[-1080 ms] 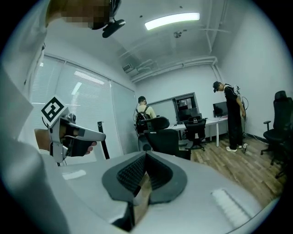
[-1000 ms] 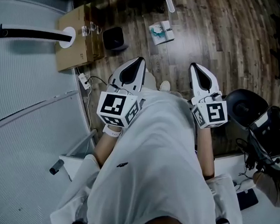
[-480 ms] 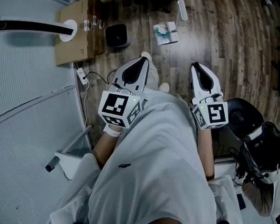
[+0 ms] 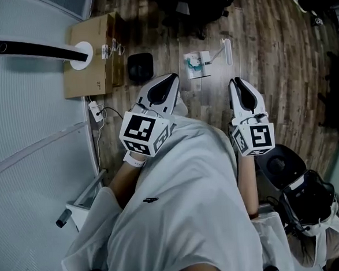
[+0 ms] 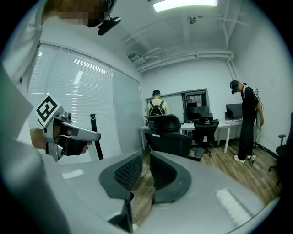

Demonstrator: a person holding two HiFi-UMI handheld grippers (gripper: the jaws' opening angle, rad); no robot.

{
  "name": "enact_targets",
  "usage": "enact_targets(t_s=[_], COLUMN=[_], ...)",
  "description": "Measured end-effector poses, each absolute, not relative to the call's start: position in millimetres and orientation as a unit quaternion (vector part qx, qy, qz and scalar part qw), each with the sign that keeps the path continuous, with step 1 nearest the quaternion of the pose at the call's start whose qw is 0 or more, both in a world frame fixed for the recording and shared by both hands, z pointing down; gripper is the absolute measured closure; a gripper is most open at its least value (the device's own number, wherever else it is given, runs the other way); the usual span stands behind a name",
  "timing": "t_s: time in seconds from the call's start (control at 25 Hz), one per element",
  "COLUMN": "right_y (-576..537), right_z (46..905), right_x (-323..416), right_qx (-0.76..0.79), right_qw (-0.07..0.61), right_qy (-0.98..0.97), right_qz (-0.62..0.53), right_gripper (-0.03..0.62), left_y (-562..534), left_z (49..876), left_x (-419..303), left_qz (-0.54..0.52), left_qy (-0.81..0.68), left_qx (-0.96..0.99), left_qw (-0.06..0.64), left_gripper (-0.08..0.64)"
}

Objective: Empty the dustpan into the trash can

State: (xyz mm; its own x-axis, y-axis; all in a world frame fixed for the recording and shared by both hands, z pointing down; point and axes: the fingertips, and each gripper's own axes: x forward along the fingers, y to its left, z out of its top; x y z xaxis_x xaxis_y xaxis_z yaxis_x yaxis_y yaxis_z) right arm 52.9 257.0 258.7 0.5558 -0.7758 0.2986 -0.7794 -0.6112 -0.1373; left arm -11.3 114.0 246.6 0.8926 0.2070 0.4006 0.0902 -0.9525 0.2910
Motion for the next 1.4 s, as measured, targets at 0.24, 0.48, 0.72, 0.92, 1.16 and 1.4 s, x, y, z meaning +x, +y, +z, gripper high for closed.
enact_targets(t_s=[0.24,0.48,0.72,0.92,1.16,1.4], right_y=[218,194,191,189,204,202], right_z=[263,278,295,304,337,369], right_x=[98,129,147,158,168,170], right_qx=[0.898,0.904,0.901,0.9,0.892,0.873], right_qw=[0.024,0.036,0.04,0.025,0.072,0.093], right_qy=[-0.406,-0.383,-0.375,-0.371,-0.367,-0.394], right_qz=[0.169,0.19,0.215,0.225,0.254,0.272], right_gripper=[0.482,0.488,0.48,0.581,0.581,0.583], left_y=[67,38,35,33,46,55], left_z=[255,268,285,300,328,354], left_x=[27,69,87,95,106,118], left_qz=[0.207,0.205,0.223,0.238,0.257,0.277], left_qy=[0.098,0.117,0.126,0.129,0.137,0.152], left_qx=[0.963,0.96,0.952,0.948,0.945,0.939], left_qw=[0.143,0.149,0.17,0.165,0.149,0.134], left_gripper=[0.554,0.554,0.554,0.554,0.554,0.554])
